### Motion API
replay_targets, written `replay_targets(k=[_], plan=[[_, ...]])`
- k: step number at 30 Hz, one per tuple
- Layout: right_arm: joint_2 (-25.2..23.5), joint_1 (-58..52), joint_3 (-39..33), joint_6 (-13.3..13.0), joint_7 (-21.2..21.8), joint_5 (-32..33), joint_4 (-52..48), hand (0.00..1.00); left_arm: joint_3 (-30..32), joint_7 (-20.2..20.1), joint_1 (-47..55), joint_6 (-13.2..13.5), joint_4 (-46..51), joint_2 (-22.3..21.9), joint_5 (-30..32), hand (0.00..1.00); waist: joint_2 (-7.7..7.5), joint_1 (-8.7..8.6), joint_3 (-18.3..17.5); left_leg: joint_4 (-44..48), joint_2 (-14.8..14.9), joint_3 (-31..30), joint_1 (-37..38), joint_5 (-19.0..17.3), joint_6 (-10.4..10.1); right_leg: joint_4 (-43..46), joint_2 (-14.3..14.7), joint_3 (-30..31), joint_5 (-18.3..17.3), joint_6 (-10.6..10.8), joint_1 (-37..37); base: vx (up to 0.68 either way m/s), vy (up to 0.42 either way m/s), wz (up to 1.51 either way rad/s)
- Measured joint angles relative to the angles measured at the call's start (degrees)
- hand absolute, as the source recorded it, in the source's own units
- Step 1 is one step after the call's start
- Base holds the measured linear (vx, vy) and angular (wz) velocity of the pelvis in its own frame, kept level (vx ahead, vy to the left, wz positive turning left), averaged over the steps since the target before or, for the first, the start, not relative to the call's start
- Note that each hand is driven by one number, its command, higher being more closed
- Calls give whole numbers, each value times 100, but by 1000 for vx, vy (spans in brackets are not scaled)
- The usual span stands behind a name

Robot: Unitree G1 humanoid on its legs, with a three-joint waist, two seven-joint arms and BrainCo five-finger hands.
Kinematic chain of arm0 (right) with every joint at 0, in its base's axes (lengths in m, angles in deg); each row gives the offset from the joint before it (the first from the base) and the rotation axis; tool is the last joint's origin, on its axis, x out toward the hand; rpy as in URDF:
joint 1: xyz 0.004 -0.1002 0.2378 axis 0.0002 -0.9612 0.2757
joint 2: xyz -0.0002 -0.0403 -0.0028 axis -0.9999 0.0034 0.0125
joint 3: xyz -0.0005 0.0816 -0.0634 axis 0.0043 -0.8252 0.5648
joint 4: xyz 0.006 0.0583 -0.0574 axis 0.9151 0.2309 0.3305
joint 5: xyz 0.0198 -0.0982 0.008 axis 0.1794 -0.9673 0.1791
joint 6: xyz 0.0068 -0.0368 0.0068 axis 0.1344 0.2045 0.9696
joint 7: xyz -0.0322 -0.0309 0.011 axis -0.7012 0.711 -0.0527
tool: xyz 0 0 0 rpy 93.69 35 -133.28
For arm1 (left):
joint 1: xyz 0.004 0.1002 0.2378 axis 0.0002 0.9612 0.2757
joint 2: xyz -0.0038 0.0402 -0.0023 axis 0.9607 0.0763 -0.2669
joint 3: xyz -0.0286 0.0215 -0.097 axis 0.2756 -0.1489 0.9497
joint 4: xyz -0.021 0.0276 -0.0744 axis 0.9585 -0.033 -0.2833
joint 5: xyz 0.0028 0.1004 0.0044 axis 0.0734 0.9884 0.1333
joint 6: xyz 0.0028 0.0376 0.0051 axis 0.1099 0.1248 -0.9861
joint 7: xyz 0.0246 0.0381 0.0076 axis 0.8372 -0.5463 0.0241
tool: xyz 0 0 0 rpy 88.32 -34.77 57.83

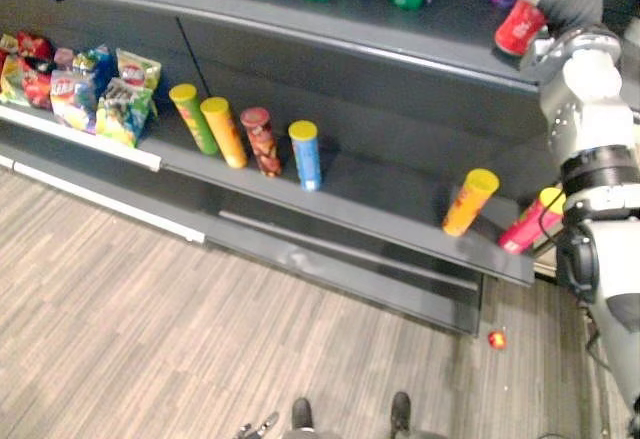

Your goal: Put the gum and the chips on the shelf.

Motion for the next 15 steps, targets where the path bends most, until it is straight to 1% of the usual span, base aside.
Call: replay_targets(k=[2,11,15], plan=[[0,117,-158,5,3,-2,48,100,0,4,-55,0,0,13,1,0,-8,4,97,1,-2,-2,-6,0,0,0,-4,-4,0,0,-4,0,0,0],[0,308,-174,-9,110,-25,216,100,0,25,-158,3,5,25,0,0,-11,-10,117,31,-13,-2,-48,1,-1,-19,4,-26,0,0,-28,5,1,1],[0,345,-174,-33,124,-40,257,100,1,25,-185,3,39,31,0,0,-26,-11,245,3,-9,9,21,2,-1,-10,7,-11,-1,1,27,-17,-1,-2]])
